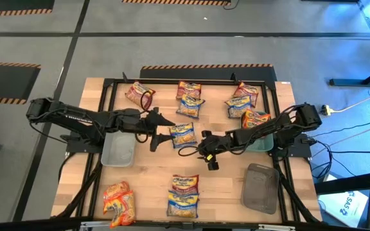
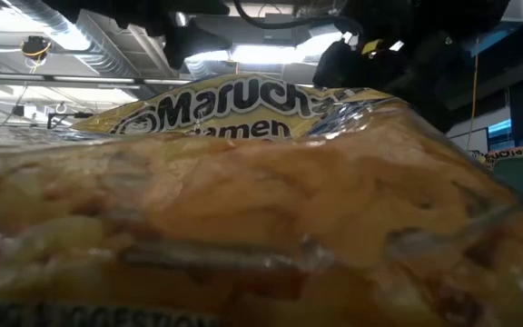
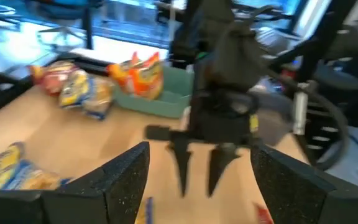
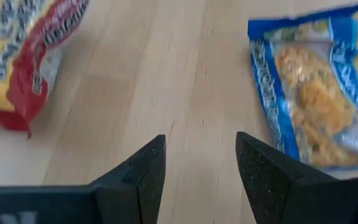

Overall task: Sort Maruchan noodles
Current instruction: Put the orange pack noodle into the green bin

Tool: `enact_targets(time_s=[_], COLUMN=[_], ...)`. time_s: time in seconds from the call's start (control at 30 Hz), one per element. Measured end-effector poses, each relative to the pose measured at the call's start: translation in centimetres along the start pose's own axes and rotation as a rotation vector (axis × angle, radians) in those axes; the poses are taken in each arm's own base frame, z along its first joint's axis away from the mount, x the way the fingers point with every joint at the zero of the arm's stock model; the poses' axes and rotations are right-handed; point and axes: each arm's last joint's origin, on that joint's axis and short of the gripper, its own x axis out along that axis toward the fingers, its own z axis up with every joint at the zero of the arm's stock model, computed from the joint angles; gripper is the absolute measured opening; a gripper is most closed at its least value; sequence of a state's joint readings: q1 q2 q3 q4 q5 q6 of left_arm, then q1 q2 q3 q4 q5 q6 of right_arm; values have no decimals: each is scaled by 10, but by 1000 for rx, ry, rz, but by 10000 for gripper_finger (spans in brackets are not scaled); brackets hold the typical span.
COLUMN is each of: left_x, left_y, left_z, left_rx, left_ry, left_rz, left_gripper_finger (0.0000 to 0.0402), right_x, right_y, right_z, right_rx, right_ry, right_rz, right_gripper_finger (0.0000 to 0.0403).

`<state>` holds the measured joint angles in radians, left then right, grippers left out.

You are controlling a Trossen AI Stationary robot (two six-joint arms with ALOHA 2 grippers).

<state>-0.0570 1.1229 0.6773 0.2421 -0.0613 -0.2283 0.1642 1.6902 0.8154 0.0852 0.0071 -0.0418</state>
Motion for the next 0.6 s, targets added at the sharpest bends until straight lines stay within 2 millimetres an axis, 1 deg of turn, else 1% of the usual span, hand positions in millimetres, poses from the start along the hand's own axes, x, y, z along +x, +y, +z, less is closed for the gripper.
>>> enact_targets(time_s=[0.07, 0.13, 0.23, 0.3, 0.43, 0.5, 0.6], left_x=[-1, -3, -8, -10, -18, -27, -34], left_y=[-11, -23, -40, -49, -66, -72, -89], left_z=[8, 14, 23, 24, 19, 8, -2], left_rx=[4, 4, -18, -63, -255, -380, -605], left_ry=[8, 66, 166, 245, 422, 557, 703], left_rz=[-53, -87, -77, -46, -1, 47, 44], left_gripper_finger=[273, 270, 268, 268, 267, 267, 267], right_x=[2, 4, 9, 13, 19, 20, 19], right_y=[0, 0, 0, 0, 1, 1, 1], right_z=[0, 0, 1, -1, -3, -3, -2], right_rx=[-14, -16, -17, -17, -17, -17, -21], right_ry=[-9, -17, -38, -43, -47, -44, -60], right_rz=[0, -1, -2, 6, 25, 24, 23], right_gripper_finger=[177, 177, 177, 177, 177, 177, 177])
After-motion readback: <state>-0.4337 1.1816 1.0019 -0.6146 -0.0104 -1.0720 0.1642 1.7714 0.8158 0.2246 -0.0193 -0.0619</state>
